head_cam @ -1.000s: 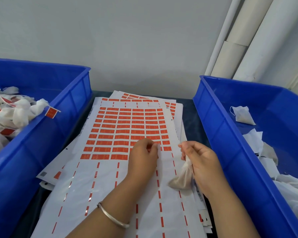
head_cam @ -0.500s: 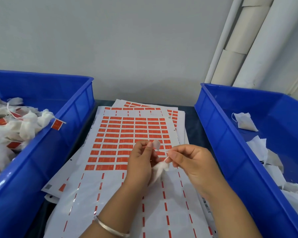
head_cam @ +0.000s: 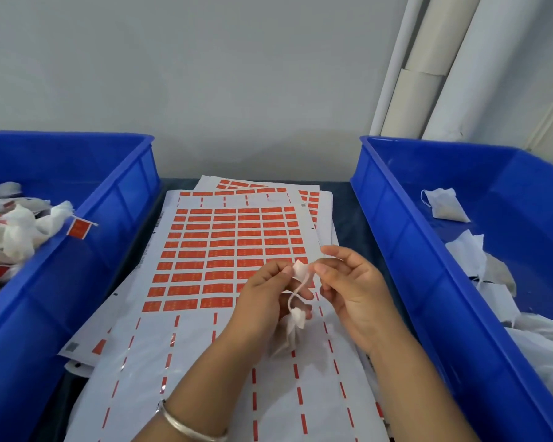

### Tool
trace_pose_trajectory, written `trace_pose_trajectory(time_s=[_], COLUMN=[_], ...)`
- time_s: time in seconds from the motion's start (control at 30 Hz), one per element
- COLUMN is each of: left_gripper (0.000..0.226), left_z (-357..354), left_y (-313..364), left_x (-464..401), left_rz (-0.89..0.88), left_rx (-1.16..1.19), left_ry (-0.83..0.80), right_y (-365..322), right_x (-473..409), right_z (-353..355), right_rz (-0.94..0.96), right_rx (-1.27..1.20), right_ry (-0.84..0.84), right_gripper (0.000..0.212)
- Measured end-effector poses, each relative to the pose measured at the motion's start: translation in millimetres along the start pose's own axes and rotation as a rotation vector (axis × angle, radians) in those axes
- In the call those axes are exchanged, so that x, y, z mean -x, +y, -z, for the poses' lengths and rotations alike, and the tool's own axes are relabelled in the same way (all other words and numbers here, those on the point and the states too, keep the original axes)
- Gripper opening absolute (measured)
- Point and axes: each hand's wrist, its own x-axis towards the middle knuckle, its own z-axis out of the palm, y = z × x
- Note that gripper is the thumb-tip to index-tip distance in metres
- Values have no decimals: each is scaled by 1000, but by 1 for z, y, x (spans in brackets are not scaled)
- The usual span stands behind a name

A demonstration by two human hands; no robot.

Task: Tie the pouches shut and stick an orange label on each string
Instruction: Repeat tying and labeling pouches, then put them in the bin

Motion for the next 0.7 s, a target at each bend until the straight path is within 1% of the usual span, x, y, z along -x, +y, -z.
trace_pose_trajectory(time_s=[0.03, 0.07, 0.1, 0.17, 0.2, 0.23, 0.3, 0.4, 0.5, 0.63, 0.7], left_gripper=[23, 22, 21, 19, 18, 18, 20, 30, 29, 27, 27], left_z=[-1, -1, -2, -4, -4, -4, -2, -1, -3, -4, -6], left_y=[1, 1, 2, 2, 1, 1, -1, -4, -7, -8, -7], left_x=[0, 0, -1, -2, -3, -4, -4, -3, -4, -1, 4], left_rz=[10, 22, 33, 50, 53, 53, 35, -3, -12, -195, -281], left_rx=[14, 19, 19, 16, 13, 11, 5, 31, 12, -180, -249], left_ry=[0, 8, 20, 47, 62, 76, 87, 73, 82, 98, 79], right_y=[0, 0, 0, 0, 0, -1, -3, -4, 0, 0, -1], right_x=[0, 0, 0, 0, 0, 1, 6, 19, 25, 25, 25], right_z=[1, 1, 1, 1, 2, 2, 2, -9, -21, -23, -22], right_rz=[3, 3, -5, -10, -1, 17, 121, 310, 366, 423, 447], right_rx=[-9, -11, -17, -26, -17, 6, 158, 493, 674, 678, 670], right_ry=[2, 6, 9, 21, 36, 52, 41, -84, -38, 36, 43], right_gripper=[45, 46, 42, 21, 14, 12, 9, 15, 24, 18, 20])
